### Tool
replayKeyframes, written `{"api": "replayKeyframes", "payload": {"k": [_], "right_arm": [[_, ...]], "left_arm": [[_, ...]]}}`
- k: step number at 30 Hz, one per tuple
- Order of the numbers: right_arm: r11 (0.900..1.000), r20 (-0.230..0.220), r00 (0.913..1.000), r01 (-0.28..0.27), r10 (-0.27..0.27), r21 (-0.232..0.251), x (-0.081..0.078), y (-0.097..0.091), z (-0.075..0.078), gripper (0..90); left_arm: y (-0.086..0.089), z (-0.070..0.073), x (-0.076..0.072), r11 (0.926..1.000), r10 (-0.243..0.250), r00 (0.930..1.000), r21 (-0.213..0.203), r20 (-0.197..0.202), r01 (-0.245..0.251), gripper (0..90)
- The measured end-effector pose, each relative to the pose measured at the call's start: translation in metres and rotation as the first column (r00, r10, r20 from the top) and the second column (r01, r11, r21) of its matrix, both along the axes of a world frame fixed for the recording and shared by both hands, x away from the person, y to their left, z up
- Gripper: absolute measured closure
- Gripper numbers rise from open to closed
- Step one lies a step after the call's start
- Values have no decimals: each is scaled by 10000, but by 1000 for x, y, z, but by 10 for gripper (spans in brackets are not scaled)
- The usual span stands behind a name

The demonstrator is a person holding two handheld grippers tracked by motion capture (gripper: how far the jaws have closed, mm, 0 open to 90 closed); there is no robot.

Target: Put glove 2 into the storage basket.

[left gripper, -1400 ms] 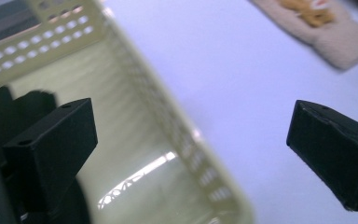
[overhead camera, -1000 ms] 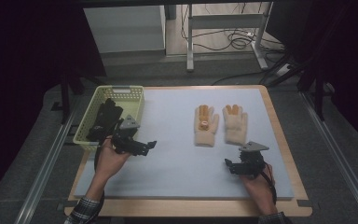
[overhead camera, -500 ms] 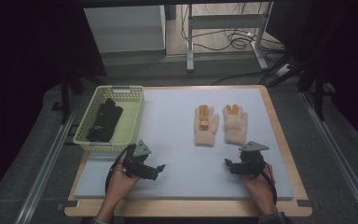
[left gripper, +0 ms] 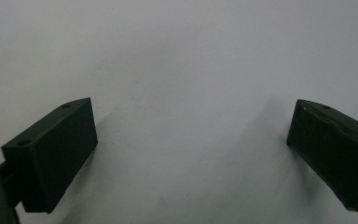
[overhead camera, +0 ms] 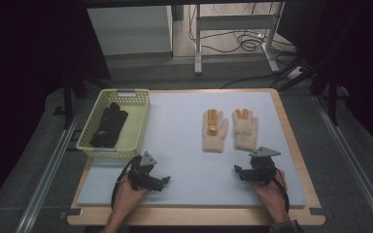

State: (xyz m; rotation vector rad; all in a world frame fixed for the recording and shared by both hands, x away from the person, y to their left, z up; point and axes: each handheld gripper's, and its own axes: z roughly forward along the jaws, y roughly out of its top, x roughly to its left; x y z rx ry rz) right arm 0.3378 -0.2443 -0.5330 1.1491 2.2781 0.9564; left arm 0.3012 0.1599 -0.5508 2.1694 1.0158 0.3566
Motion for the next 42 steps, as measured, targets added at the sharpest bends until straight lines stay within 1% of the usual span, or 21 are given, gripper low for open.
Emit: {"api": "replayKeyframes", "payload": {"k": [7,10,13,15,21,25,28,32,35,36,41,42], "right_arm": [[10000,-38,10000,-44,44,47,0,0,1,189],[9998,-32,10000,-71,71,166,0,-2,1,219],[9996,-161,9999,-18,23,286,2,-4,3,229],[9998,-131,9999,13,-11,177,5,-6,5,233],[9997,39,9999,160,-161,206,19,-12,18,240],[9991,132,9995,272,-276,327,33,-15,28,269],[9990,157,9994,294,-299,334,46,-16,33,321],[9992,265,9990,365,-369,174,66,-13,39,374],[9988,300,9983,493,-495,81,83,-11,41,376],[9986,334,9981,525,-525,-11,94,-10,41,372],[9974,200,9973,708,-705,-123,118,-7,36,306],[9973,179,9972,722,-719,-160,120,-7,35,297]], "left_arm": [[0,0,0,10000,-25,10000,59,32,25,28],[0,0,0,10000,-27,10000,63,35,27,28],[0,0,0,10000,-20,10000,59,35,20,29],[0,0,0,10000,-18,10000,60,37,18,29],[0,0,0,10000,-21,10000,42,28,21,29],[0,0,0,10000,-21,10000,39,33,21,29],[0,0,0,10000,-20,10000,42,29,19,29],[0,0,0,10000,-16,10000,33,31,16,29],[0,0,0,10000,-18,10000,35,32,18,29],[0,0,0,10000,-16,10000,32,30,16,29],[0,0,0,10000,-15,10000,26,33,15,29],[0,0,0,10000,-31,10000,41,23,31,29]]}}
